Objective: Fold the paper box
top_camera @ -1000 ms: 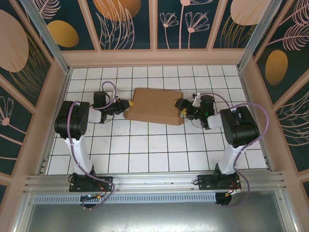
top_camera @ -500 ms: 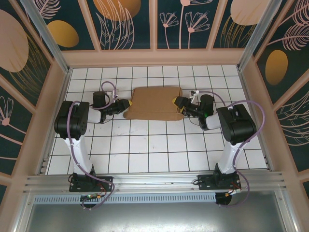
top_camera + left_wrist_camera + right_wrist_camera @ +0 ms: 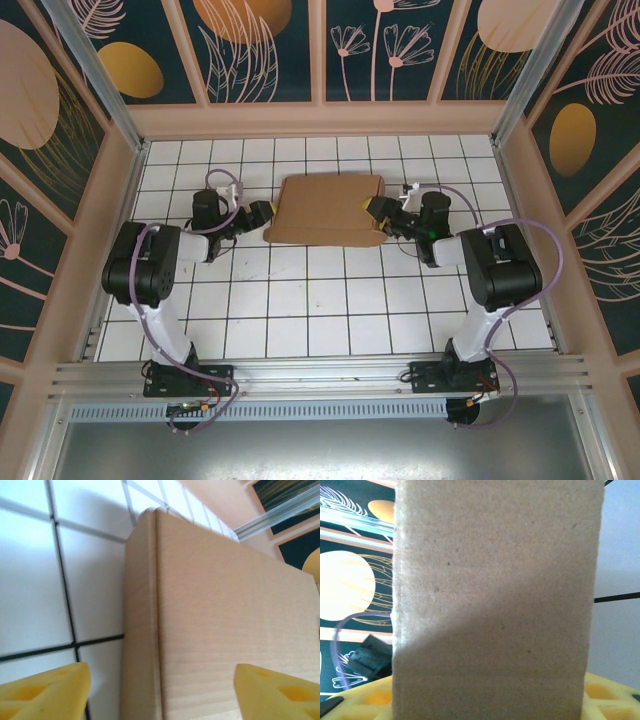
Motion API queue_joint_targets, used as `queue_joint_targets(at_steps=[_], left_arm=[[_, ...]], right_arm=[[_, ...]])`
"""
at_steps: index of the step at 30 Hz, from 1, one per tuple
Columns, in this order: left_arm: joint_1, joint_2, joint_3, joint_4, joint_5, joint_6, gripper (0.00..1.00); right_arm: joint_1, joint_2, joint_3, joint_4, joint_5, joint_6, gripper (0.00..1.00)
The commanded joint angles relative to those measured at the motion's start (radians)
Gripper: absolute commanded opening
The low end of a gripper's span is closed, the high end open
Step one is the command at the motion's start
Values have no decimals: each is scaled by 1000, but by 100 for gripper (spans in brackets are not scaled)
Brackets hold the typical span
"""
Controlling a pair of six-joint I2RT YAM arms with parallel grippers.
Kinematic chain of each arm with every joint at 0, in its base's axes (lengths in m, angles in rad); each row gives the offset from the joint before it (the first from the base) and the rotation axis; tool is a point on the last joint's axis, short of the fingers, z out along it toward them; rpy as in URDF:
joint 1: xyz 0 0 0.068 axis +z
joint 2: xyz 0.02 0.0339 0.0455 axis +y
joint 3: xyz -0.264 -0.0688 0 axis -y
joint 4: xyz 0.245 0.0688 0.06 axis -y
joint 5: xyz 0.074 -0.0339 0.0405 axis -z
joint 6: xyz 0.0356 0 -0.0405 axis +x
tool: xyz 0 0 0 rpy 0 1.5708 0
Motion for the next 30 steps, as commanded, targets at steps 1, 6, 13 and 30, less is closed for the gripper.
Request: queue_joint_targets(at_steps=[1, 6, 13, 30], left_arm=[[-82, -141, -20, 10, -214, 172, 92], [-223, -262, -38, 18, -385, 396, 99], [-477, -415, -79, 79, -749, 850, 99], [-556, -327, -240, 315, -744, 1649, 99]], right_arm=[[-18, -77, -3, -78, 29, -61, 42], [-52, -135, 0, -133, 26, -79, 43], [-88, -196, -7, -143, 15, -63, 44], [-132, -303, -1, -117, -31, 31, 42]])
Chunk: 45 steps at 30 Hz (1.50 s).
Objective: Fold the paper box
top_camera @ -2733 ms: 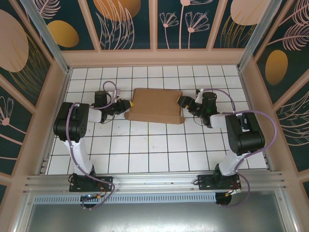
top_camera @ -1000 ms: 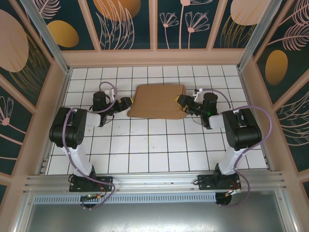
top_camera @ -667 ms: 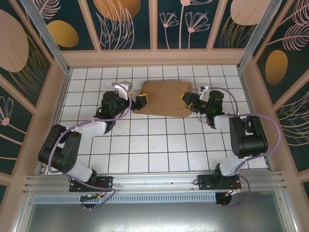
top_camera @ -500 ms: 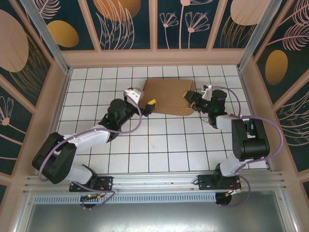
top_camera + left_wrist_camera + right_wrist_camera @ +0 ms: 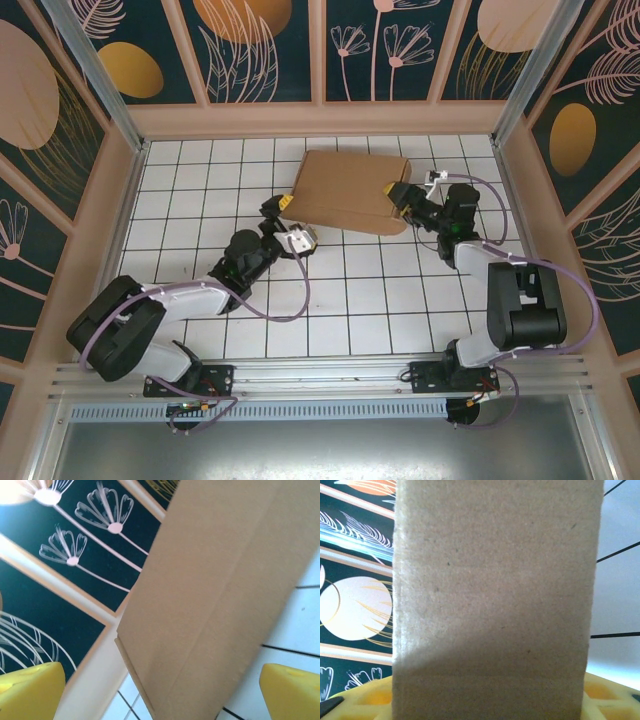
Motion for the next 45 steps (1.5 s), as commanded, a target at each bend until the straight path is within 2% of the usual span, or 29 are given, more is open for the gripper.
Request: queue_joint_targets(at_steps=[1, 3, 10, 13, 24, 27, 31, 37, 40, 45], left_arm=[[-7, 65, -10, 122, -77, 215, 99], [-7, 96, -25, 205, -119, 256, 99], [-7, 200, 12, 378, -155, 301, 98], [-8, 246, 39, 411, -177, 347, 97], [-7, 258, 48, 483, -223, 257, 85], [-7, 256, 42, 488, -227, 263, 81], [-7, 227, 48, 432, -207, 213, 64], [-8, 199, 48, 382, -185, 186, 59], [-7, 186, 42, 363, -176, 166, 52], [-6, 155, 58, 237, -144, 99, 41]], right_arm=[[-29, -36, 10, 55, -54, 56, 42], [-41, -50, 10, 67, -75, 76, 42], [-58, -97, 7, 80, -179, 131, 42], [-63, -128, -8, 55, -203, 136, 42], [-64, -189, -74, 10, -282, 135, 42], [-64, -205, -93, 10, -280, 137, 42], [-64, -206, -107, 12, -276, 144, 42], [-63, -206, -121, 28, -260, 152, 44], [-63, -207, -116, 35, -256, 147, 48], [-62, -235, -116, 50, -209, 88, 59]])
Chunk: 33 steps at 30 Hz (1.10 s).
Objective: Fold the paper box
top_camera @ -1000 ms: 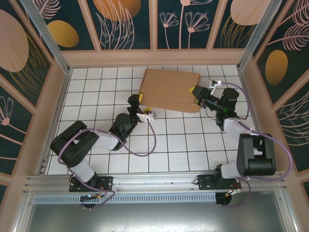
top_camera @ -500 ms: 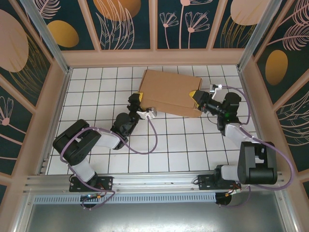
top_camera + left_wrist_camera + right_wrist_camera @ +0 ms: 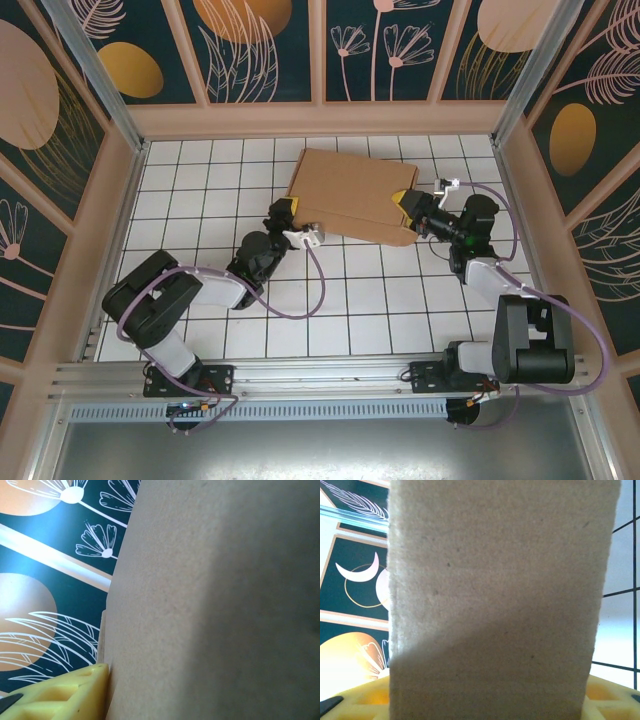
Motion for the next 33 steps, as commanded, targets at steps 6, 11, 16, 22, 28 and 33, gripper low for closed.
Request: queue_joint_targets(at_steps=[6, 11, 16, 22, 28, 33], left_arm=[[11, -66, 50, -166, 49, -217, 38], [41, -85, 73, -288, 60, -382, 31], [94, -99, 124, -434, 101, -515, 32], [129, -104, 245, -688, 190, -586, 29], [131, -81, 277, -757, 175, -593, 31], [131, -77, 266, -686, 84, -583, 32]], right_arm=[[-4, -64, -4, 4, 44, -169, 72], [-20, -77, 16, -69, 41, -230, 80], [-78, -138, 91, -391, 79, -461, 82], [-107, -220, 192, -697, 293, -718, 86], [-138, -240, 192, -677, 289, -651, 91], [-222, -147, 125, -527, 55, -301, 93]])
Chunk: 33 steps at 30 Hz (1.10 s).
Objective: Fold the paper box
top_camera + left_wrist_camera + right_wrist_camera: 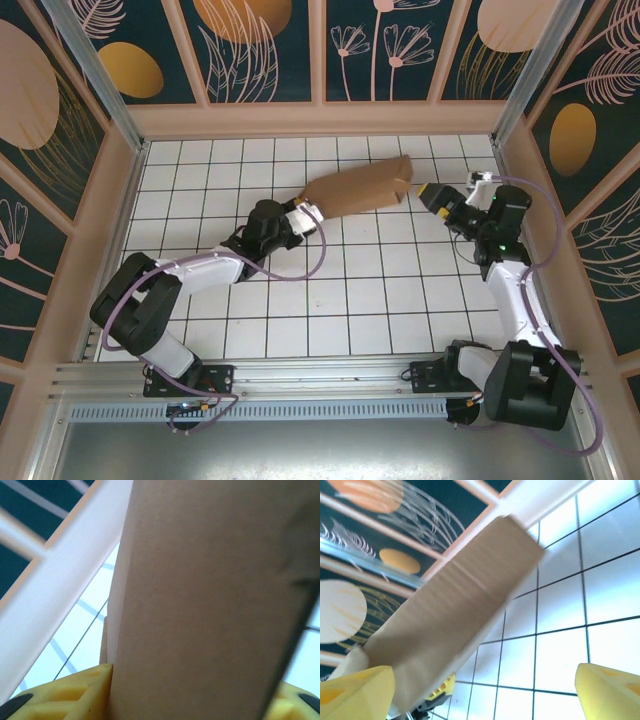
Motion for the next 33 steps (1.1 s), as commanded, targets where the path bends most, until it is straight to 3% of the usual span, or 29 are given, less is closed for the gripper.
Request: queue_joint_targets(at_steps=[1, 4, 8, 13, 20, 25, 33], left_arm=[[30, -18, 14, 57, -117, -87, 32], [30, -13, 10, 71, -148, -69, 32], [33, -22, 22, 7, -143, -72, 32], [43, -51, 95, -231, -109, -156, 32], [52, -151, 150, -596, -22, -223, 32], [61, -195, 181, -809, 97, -230, 34], [73, -171, 337, -1132, 108, -217, 33]], right_arm=[[-59, 70, -44, 92, -124, 200, 93], [-103, 69, -59, 82, -118, 206, 93], [-118, -4, -47, 43, -34, 86, 96], [-91, -76, -25, 51, 36, -98, 97], [-15, -101, 112, -72, 222, -415, 97], [114, -81, 192, -94, 287, -607, 97], [259, 8, 322, -143, 322, -863, 97]])
